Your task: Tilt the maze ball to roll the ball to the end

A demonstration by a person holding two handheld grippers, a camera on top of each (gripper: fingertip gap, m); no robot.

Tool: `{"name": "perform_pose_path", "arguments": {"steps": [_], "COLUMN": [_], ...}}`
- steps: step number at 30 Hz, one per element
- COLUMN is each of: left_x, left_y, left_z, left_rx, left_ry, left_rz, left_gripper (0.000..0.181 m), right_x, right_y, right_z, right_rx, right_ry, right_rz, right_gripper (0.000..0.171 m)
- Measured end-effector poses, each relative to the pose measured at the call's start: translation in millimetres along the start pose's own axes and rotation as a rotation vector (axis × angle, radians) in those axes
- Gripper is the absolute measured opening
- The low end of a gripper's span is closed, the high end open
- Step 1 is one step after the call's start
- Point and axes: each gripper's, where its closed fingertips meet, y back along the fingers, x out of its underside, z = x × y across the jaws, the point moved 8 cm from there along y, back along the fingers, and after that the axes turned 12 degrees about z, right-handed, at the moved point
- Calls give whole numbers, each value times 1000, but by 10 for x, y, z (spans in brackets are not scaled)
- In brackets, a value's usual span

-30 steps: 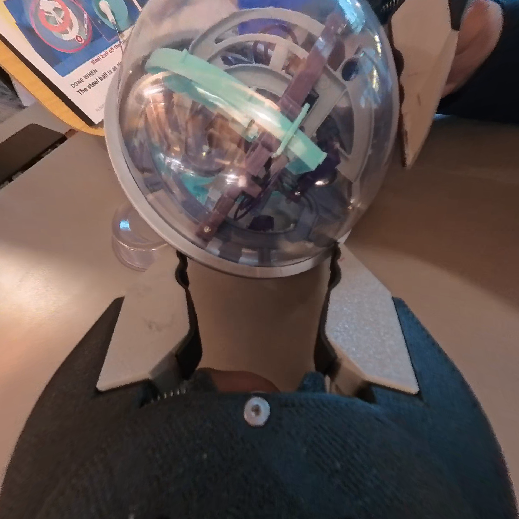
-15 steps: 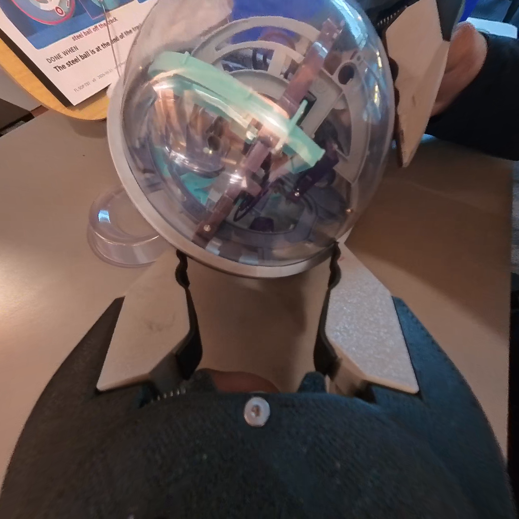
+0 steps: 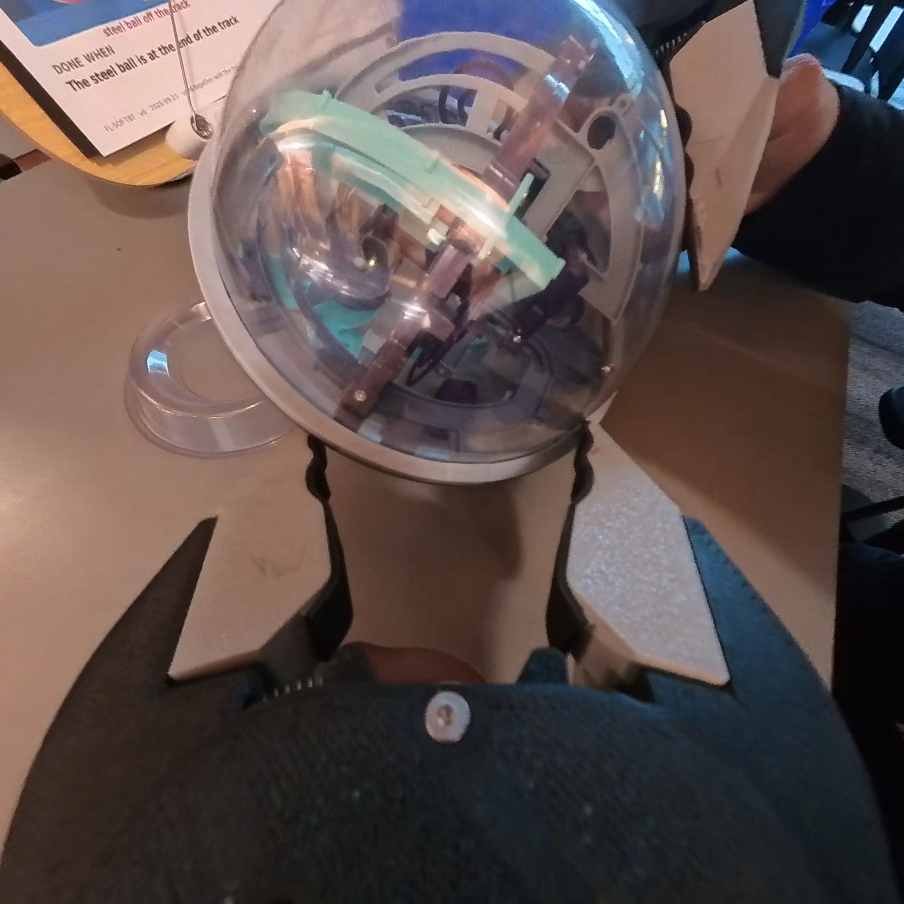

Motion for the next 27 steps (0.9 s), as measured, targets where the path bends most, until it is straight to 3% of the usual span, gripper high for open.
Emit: {"name": "perform_pose_path", "arguments": {"steps": [27], "left_x": [-20], "left_y": [21], "left_z": [6], "left_rx": [57], "left_ry": [65], "left_rz": [-4], "left_gripper": [100], "right_x": [-23], "right_y": [20], "right_z": [2], "right_rx": [-33], "right_ry": [-80], "right_rz": [-6], "right_gripper": [156]}}
